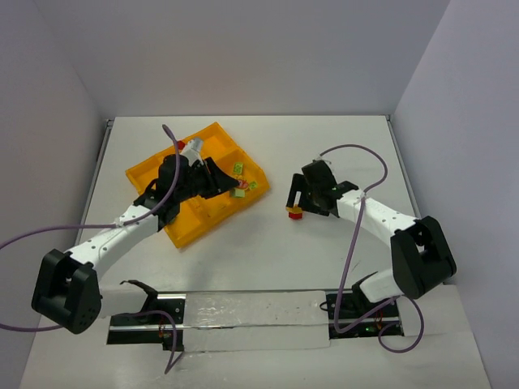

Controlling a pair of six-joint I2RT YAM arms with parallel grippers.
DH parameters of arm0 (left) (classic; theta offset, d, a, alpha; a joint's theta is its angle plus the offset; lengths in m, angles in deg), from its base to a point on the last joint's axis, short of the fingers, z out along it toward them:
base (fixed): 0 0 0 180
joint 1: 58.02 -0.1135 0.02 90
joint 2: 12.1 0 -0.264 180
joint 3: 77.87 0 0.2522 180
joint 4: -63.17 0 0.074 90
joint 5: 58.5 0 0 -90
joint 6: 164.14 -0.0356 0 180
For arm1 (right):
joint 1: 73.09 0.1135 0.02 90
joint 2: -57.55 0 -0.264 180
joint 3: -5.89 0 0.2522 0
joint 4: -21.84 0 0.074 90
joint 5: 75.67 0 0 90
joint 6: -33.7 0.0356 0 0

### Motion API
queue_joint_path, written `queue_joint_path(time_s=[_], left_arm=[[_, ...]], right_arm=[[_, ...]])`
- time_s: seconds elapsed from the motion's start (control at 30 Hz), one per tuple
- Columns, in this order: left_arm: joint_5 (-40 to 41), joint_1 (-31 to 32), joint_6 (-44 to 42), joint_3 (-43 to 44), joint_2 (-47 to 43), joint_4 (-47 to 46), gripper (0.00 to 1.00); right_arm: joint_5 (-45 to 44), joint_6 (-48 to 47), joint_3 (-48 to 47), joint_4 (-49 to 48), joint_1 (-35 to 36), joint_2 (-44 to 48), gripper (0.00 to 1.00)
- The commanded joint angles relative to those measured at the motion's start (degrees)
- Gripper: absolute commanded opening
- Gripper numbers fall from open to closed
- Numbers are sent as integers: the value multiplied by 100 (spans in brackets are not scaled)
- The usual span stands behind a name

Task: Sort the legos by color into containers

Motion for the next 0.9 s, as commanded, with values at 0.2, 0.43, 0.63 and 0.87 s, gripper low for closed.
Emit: queue_joint_path(time_s=[0.2,0.43,0.63,0.87], left_arm=[[-724,-214,672,1044,225,38,0],[-1379,-244,1329,956,433,-756,0],[-1420,-244,1375,987,401,-939,0],[-1635,-244,1501,933,433,-1165,0]], right_arm=[[2172,-151,-62,-1710,-18,1835,83],[4194,550,324,-3939,48,1921,84],[4275,710,124,-4061,133,1446,86],[5029,1481,228,-5517,158,808,86]])
